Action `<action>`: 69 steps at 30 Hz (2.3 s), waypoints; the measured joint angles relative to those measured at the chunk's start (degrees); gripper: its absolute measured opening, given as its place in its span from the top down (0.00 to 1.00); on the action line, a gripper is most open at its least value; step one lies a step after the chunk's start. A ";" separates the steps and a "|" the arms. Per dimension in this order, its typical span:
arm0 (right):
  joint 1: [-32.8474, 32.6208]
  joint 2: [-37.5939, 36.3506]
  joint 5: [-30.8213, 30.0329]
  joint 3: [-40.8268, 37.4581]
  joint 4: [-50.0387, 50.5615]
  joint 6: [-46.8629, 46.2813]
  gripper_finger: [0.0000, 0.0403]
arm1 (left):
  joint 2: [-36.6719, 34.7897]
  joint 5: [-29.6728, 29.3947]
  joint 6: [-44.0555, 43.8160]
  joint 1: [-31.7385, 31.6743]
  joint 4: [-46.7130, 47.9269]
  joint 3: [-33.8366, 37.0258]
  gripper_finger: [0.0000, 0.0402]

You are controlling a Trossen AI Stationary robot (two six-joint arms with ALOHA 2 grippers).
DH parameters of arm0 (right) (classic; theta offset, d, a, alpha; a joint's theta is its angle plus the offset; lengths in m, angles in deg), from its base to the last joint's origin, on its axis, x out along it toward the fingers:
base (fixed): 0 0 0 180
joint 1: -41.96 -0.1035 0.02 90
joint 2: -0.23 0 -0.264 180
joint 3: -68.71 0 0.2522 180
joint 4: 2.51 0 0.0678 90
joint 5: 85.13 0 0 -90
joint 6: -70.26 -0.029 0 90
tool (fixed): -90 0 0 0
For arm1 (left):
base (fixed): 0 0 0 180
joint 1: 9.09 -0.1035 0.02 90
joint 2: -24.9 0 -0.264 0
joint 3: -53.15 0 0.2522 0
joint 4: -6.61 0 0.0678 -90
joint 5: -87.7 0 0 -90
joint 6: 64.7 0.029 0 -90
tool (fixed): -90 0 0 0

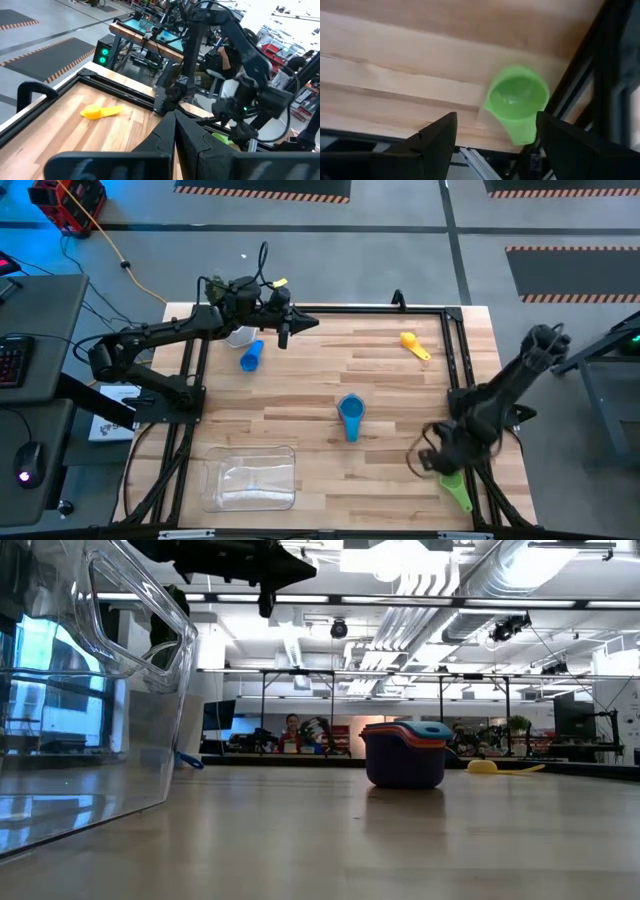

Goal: Nest measuring cups in basket
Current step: Stack the green measuring cup on top of the light blue measuring cup

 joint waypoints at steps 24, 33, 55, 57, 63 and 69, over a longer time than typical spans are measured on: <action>-4.70 21.50 2.44 0.00 -11.76 -3.18 0.57 | 0.00 0.22 -0.11 0.01 -0.02 0.00 1.00; -4.69 18.42 1.30 0.00 -11.18 -1.67 0.97 | 0.00 0.21 0.43 -0.01 -0.04 0.00 1.00; 34.37 14.44 -16.63 26.02 1.63 29.12 0.99 | -6.57 25.96 4.94 -12.15 -4.11 -0.04 1.00; 37.22 18.46 -15.47 30.82 5.22 31.06 0.99 | -6.59 27.60 4.87 -13.20 -4.08 -0.04 1.00; 42.42 28.72 -11.79 39.60 5.43 35.88 0.99 | -6.58 27.98 3.52 -14.83 -3.77 -0.04 1.00; 44.12 34.48 -9.02 42.05 5.19 37.07 0.98 | -6.56 28.11 3.48 -14.83 -3.80 -0.04 1.00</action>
